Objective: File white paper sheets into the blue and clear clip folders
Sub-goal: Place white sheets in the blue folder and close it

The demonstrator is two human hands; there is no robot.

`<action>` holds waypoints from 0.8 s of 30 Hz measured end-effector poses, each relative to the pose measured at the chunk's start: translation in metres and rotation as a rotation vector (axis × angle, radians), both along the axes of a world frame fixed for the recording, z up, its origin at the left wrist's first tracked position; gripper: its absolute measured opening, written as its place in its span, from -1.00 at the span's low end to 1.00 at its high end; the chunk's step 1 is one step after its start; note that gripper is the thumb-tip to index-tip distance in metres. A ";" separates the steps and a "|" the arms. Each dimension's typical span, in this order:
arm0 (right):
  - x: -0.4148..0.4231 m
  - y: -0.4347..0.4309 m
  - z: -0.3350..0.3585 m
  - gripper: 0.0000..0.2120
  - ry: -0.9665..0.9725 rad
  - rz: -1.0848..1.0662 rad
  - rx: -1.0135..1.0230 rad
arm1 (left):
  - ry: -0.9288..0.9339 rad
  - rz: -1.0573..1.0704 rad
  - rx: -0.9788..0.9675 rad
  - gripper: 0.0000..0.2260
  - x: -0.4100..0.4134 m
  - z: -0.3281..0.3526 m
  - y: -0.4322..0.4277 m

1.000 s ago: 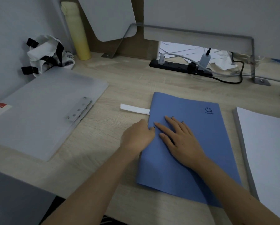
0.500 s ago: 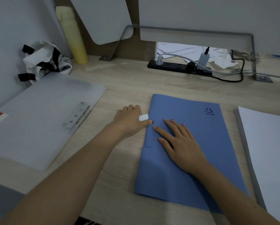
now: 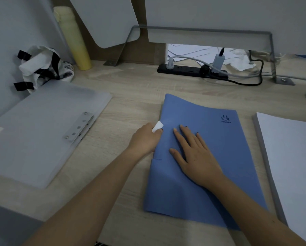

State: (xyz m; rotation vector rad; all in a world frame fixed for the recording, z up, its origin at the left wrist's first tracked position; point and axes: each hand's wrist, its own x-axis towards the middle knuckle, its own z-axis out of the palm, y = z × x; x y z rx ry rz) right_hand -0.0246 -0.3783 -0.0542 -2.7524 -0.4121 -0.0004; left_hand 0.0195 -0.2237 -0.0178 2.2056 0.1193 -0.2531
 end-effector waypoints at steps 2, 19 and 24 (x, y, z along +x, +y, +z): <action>-0.001 0.001 0.000 -0.30 -0.005 -0.041 -0.031 | 0.006 0.040 -0.070 -0.81 -0.005 -0.005 -0.004; 0.002 0.002 0.001 -0.33 -0.025 -0.061 0.042 | 0.161 0.087 -0.649 -0.74 -0.042 -0.003 -0.011; -0.002 -0.013 0.018 -0.50 -0.008 -0.535 0.364 | 0.078 0.151 -0.662 -0.81 -0.054 -0.002 0.009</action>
